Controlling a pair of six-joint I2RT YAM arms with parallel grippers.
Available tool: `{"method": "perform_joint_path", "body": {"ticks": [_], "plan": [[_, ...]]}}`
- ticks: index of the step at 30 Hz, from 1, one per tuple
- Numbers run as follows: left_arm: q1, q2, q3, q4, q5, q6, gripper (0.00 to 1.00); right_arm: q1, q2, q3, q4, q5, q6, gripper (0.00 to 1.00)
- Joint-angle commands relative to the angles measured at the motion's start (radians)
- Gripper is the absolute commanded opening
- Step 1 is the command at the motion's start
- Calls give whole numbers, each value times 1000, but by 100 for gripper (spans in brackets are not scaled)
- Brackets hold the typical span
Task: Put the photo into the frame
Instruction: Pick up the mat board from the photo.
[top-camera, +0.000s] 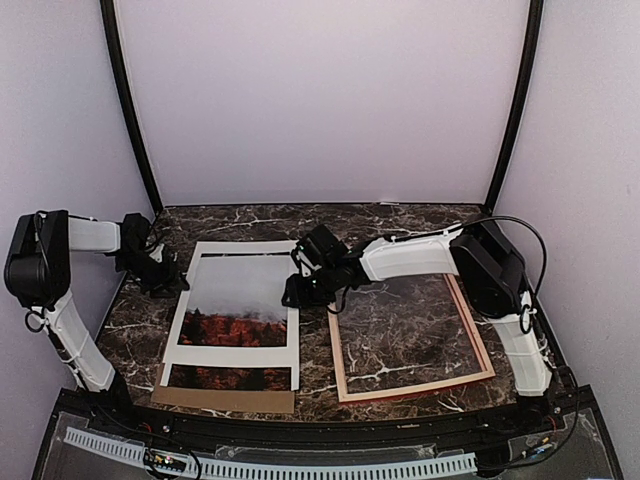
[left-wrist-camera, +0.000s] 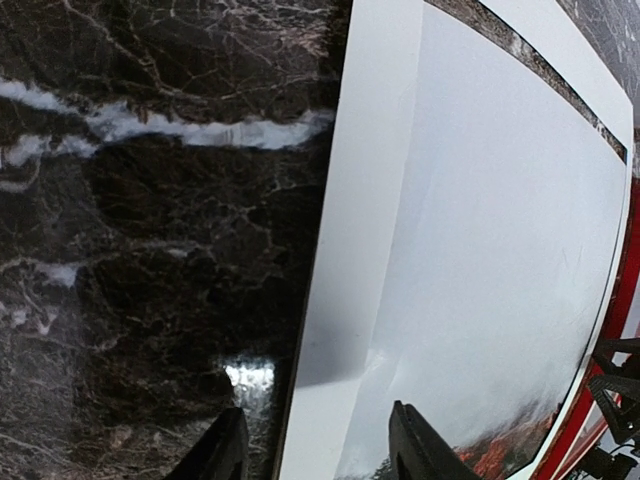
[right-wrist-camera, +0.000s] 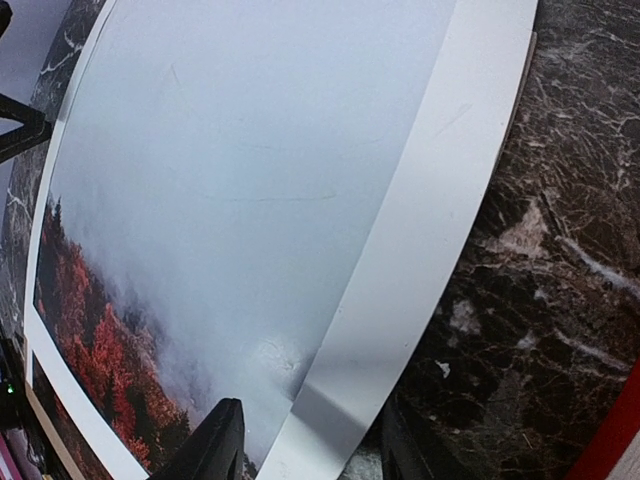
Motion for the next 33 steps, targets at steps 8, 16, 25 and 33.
{"method": "perform_joint_path", "body": {"ticks": [8, 16, 25, 33], "plan": [[5, -16, -5, 16, 71, 3, 33, 7, 38, 31, 16, -34, 10, 43], [5, -32, -2, 7, 22, 4, 33, 7, 38, 25, 22, -34, 13, 43], [5, -41, -1, -11, -69, 8, 49, 4, 39, 25, 24, -43, 13, 44], [5, 5, -1, -9, -3, 7, 49, 4, 49, 27, 34, -57, 17, 44]]}}
